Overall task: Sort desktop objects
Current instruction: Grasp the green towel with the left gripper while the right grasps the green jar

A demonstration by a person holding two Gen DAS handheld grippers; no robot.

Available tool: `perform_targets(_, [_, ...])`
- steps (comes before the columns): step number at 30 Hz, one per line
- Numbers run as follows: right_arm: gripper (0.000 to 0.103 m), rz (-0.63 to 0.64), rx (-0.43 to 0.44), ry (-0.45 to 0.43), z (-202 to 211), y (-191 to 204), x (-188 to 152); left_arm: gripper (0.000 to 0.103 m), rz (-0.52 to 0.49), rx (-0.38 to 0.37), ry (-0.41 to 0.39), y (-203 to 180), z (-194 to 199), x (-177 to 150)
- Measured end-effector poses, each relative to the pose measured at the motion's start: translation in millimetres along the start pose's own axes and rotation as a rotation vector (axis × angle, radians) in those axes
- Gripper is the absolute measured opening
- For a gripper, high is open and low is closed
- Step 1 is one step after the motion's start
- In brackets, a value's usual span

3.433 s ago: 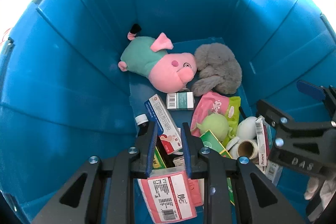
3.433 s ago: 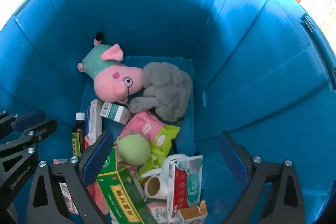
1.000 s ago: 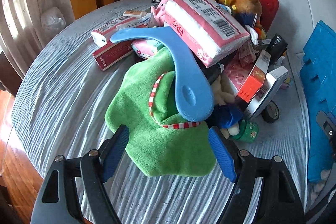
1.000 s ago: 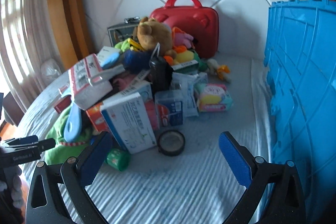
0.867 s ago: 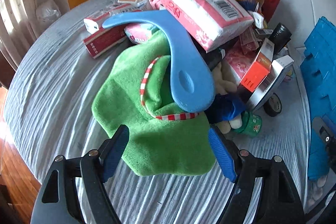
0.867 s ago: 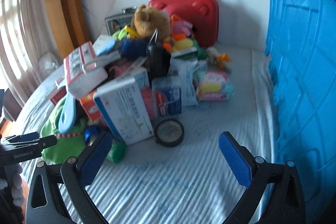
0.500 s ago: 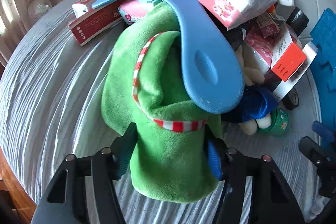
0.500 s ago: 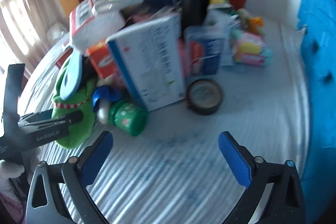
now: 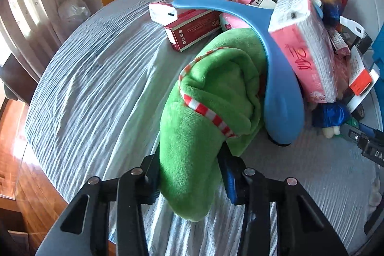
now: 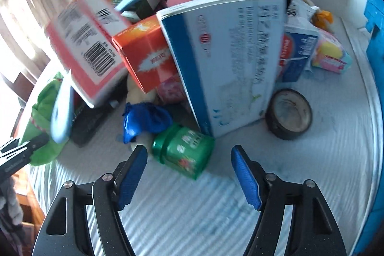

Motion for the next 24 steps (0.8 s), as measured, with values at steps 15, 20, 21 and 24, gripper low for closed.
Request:
perform_targets(15, [0.045,-0.042,-0.035,0.040,27.2,-39.5,-32.8,0.023,0.137,0.056,-0.105,64.9,44.7,18.1])
perform_targets(20, [0.046,-0.038,-0.025,0.043,33.3,-39.5,-37.6,0.079,0.105,0.048,-0.155,58.5,65.9,35.8])
perform_targets(21, [0.046,-0.037,-0.026,0.041,34.4,-39.0,-38.1,0.079,0.105,0.052,-0.164,59.1,69.8,37.6])
perform_targets(24, [0.046,-0.039,-0.023,0.042,36.2,-43.6,-37.6,0.079,0.115,0.042,-0.159,61.6,66.8,41.4])
Point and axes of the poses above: each gripper's, at about its wrist camera, not at the fingertips, and z roughly against the way its jaws point, y to its left, x to its top, the point moved 6 cm from there along -z, roughly the way its jaws point, and after that the axes turned 2 degrees about -z, right-handed, at the moved point
